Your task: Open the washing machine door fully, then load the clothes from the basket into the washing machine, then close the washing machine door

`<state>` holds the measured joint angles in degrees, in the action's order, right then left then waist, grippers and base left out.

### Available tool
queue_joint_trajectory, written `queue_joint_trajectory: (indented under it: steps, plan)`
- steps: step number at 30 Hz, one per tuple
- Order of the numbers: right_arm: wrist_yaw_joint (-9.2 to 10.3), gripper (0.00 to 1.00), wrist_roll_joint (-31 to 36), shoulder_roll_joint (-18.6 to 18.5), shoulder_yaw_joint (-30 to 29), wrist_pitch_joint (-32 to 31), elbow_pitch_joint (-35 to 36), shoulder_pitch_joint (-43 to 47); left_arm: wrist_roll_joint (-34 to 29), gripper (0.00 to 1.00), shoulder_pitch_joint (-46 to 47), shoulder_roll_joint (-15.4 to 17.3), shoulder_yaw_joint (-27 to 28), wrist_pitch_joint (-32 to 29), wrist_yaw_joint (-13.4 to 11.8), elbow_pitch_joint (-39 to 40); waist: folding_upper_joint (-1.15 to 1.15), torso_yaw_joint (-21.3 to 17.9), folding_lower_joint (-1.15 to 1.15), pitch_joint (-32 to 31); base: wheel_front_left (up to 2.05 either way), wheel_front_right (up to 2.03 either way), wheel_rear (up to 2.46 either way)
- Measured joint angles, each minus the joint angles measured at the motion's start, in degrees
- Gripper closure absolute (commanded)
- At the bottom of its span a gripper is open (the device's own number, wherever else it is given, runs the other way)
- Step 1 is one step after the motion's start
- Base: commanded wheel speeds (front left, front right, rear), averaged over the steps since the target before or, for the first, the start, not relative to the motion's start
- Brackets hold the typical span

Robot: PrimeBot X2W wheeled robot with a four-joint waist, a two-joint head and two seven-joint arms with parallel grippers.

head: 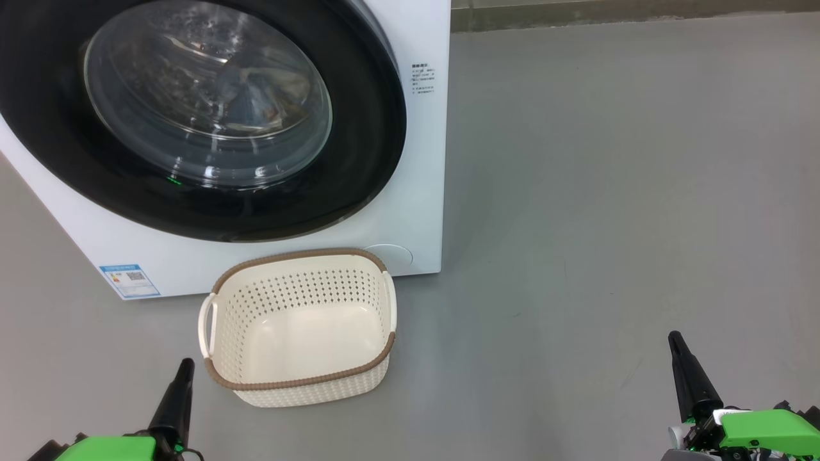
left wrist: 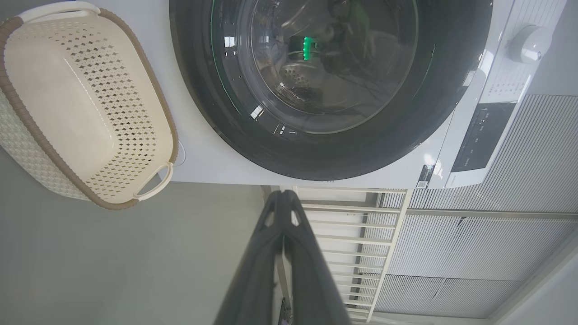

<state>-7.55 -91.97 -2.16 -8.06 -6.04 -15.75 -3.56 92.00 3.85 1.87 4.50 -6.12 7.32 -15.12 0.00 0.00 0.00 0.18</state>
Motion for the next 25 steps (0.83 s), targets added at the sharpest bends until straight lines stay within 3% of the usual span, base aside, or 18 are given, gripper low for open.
queue_joint_trajectory:
  steps: [25]
  plan:
    - [0.00,1.00,0.0,0.0,0.0,0.0,0.0,0.0,0.0,1.00,0.0,0.0,0.0,0.0,0.0,0.0,0.00,0.0,0.00,0.0,0.00,0.00,0.00]
